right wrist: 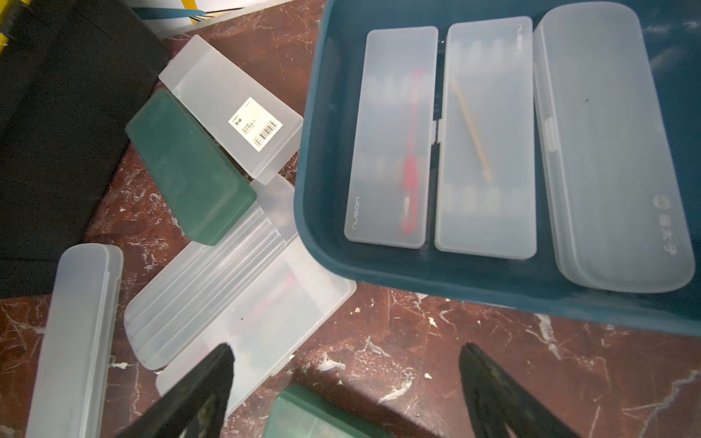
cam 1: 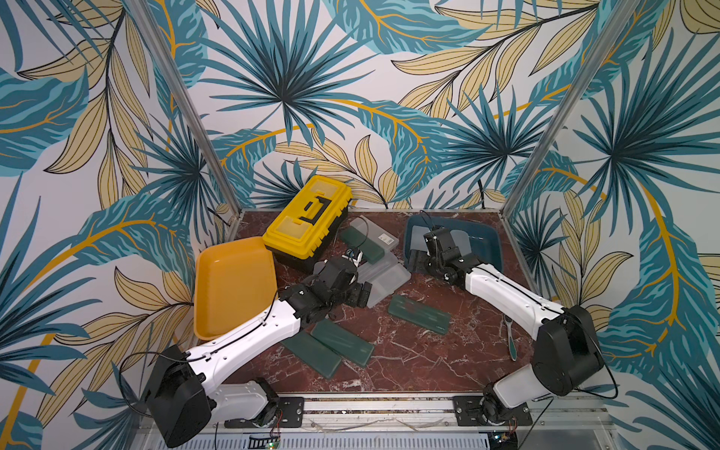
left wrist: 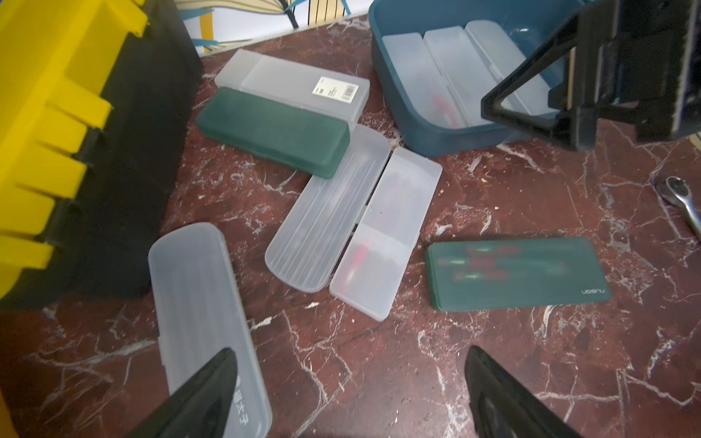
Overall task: Place the pencil cases by color into the storage box
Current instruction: Place the pencil case at the storage box.
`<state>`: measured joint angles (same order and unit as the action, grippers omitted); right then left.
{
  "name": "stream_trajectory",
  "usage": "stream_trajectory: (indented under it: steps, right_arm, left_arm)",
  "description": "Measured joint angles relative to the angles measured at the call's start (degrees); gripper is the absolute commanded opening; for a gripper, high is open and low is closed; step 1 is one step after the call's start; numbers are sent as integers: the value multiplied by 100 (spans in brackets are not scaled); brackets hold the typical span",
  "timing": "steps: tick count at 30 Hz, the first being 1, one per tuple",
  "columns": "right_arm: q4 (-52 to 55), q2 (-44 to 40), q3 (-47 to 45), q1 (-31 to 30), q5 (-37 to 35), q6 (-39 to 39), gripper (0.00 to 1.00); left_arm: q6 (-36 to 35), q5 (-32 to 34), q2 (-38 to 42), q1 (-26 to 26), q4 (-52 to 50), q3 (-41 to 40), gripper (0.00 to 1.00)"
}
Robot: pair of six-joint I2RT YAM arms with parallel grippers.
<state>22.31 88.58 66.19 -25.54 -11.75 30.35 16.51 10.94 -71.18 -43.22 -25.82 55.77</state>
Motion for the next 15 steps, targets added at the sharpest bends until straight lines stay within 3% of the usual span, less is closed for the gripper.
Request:
stream_trajectory:
  steps: [15]
  right_arm:
    - [-122,601,101,-949,-380,1799,90]
  left_arm:
    - [-87,76,796,-459,-538,-494,93]
